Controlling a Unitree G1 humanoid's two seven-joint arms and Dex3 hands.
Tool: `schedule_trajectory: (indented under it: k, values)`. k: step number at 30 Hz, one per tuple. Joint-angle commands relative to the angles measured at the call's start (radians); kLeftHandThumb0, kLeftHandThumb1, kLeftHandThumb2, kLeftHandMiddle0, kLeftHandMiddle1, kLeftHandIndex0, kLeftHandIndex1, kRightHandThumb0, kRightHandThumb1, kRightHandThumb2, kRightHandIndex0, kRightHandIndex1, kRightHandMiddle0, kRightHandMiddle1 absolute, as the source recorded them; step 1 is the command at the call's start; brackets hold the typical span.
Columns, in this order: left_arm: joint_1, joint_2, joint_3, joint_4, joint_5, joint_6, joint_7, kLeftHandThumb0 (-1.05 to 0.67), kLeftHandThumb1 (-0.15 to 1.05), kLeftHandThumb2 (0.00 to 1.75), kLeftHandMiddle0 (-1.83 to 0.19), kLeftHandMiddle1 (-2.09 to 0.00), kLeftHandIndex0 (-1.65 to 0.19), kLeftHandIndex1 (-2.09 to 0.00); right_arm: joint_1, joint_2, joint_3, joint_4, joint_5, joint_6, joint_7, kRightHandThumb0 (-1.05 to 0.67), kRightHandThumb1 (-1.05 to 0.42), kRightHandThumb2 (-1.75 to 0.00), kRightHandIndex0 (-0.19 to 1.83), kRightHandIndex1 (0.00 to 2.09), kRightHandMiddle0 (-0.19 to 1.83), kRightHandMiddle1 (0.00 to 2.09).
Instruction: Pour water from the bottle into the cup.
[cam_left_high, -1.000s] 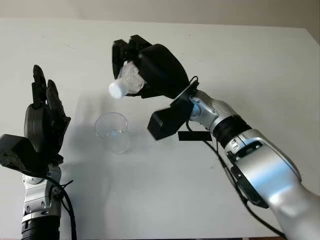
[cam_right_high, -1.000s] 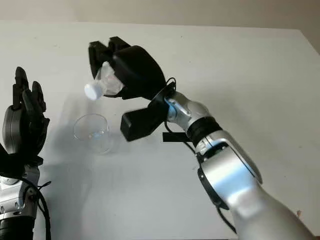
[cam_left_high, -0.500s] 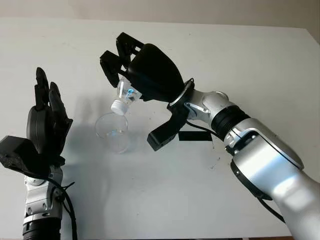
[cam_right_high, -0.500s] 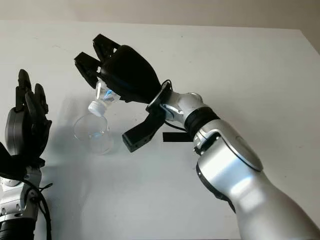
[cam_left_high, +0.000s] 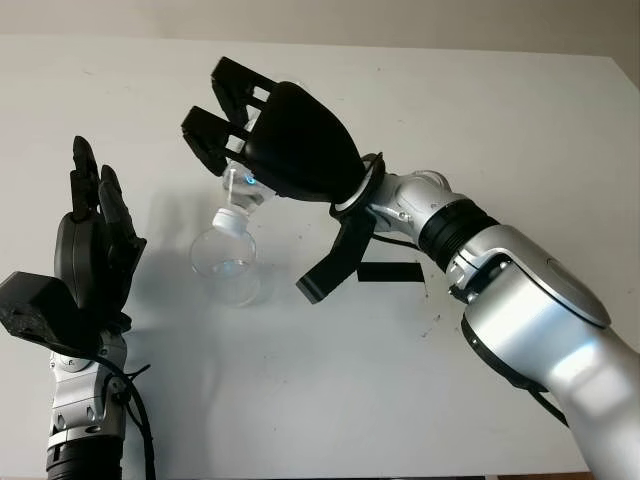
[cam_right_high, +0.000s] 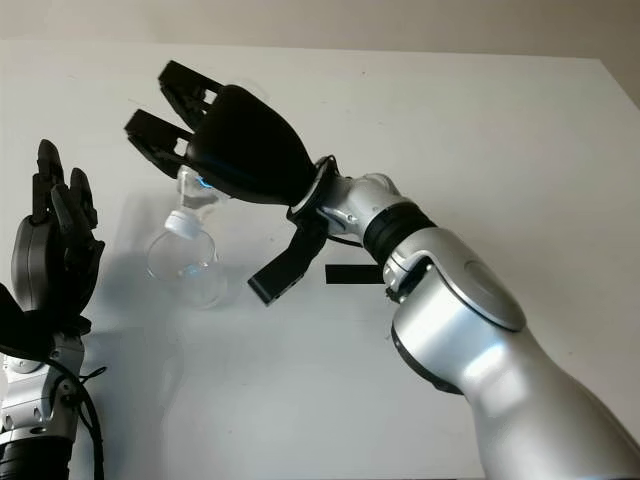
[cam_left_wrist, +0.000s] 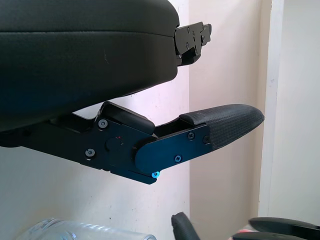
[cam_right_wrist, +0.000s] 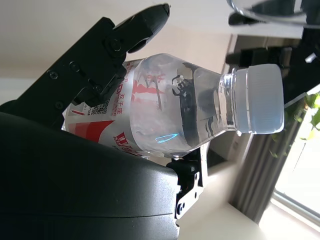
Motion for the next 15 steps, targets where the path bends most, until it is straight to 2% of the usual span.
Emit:
schedule_trajectory:
  k: [1,11,15]
  values:
    - [-0.003,-0.006,-0.003,-0.002,0.0,-0.007,0.001,-0.8,1.05,0.73,0.18,-0.05,0.19,0.0,-0.041,0.0,0.01,-0.015,-0.012,0.016,-0.029,-0.33,-1.02,-0.15,1.14,2.09,0.87,2.09]
    - [-0.003,-0.006,-0.002,-0.001,-0.005,-0.006,0.001,-0.8,1.05,0.72,0.19,-0.05,0.19,0.0,-0.057,0.003,0.05,-0.009,-0.044,0.054,-0.076,-0.31,-1.04,-0.14,1.24,2.09,0.97,2.09]
    - [-0.005,-0.006,-0.004,-0.003,-0.003,-0.006,0.002,-0.8,1.05,0.73,0.18,-0.05,0.19,0.0,-0.064,-0.006,0.068,-0.007,-0.062,0.067,-0.071,-0.31,-1.04,-0.14,1.17,2.09,0.95,2.09]
